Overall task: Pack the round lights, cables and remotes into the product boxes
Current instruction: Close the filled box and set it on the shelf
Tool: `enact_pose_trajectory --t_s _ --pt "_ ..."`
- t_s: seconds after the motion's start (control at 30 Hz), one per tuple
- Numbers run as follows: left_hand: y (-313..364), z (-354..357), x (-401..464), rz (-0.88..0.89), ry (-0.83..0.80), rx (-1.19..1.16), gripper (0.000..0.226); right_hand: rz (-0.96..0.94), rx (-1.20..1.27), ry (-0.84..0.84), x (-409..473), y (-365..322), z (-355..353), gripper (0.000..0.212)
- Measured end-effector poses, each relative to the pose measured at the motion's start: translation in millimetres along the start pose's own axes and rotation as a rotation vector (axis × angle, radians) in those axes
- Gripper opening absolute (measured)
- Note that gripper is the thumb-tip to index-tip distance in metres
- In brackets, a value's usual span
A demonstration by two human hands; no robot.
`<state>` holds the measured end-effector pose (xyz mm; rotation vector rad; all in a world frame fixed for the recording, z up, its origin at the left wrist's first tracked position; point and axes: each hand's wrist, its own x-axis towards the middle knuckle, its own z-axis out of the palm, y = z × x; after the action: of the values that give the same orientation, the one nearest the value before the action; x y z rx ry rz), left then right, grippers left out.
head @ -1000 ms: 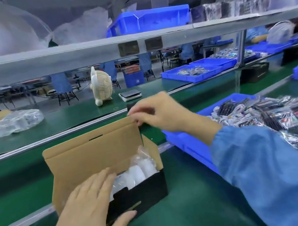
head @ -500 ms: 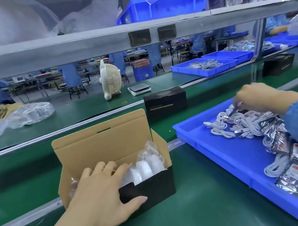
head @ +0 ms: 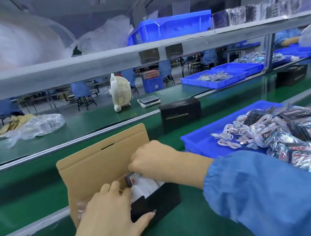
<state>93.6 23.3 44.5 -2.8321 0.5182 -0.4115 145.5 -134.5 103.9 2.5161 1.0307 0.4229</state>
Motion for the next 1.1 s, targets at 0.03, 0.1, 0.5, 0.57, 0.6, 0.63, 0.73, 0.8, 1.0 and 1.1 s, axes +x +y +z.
enact_pose_trajectory --t_s 0.03,0.1,0.5,0.57,0.6,0.63,0.73,0.8,1.0,1.1 --pt "-1 0 -2 -0.006 -0.009 0.016 0.090 -0.032 -0.018 -0.029 2 -8 2 0.021" --pt "-1 1 -5 -0.002 -0.005 0.037 0.092 -0.069 -0.017 -0.052 3 -20 5 0.019" --pt "3 6 -40 -0.059 0.336 0.039 0.070 0.011 0.155 -0.192 -11 -23 -8 0.019" --pt "11 -1 -46 -0.169 0.198 0.001 0.069 0.031 0.172 -0.242 -11 -18 -6 0.015" --pt "16 -5 -48 -0.209 0.114 -0.028 0.076 0.017 0.166 -0.283 -7 -14 -8 0.015" --pt "20 -9 -50 -0.228 0.035 -0.079 0.087 -0.007 0.200 -0.306 -1 -7 -9 0.023" --pt "28 -15 -48 -0.249 -0.054 -0.181 0.100 -0.078 0.469 0.002 4 28 -13 0.035" --pt "31 -18 -46 -0.227 -0.107 -0.110 0.107 0.084 0.654 0.574 -8 72 -2 0.026" --pt "17 -13 -34 -0.341 0.075 -0.196 0.065 0.851 0.205 -0.445 -92 164 124 0.033" --pt "10 -9 -26 -0.282 0.147 -0.339 0.041 0.795 0.082 -0.425 -105 163 137 0.033"
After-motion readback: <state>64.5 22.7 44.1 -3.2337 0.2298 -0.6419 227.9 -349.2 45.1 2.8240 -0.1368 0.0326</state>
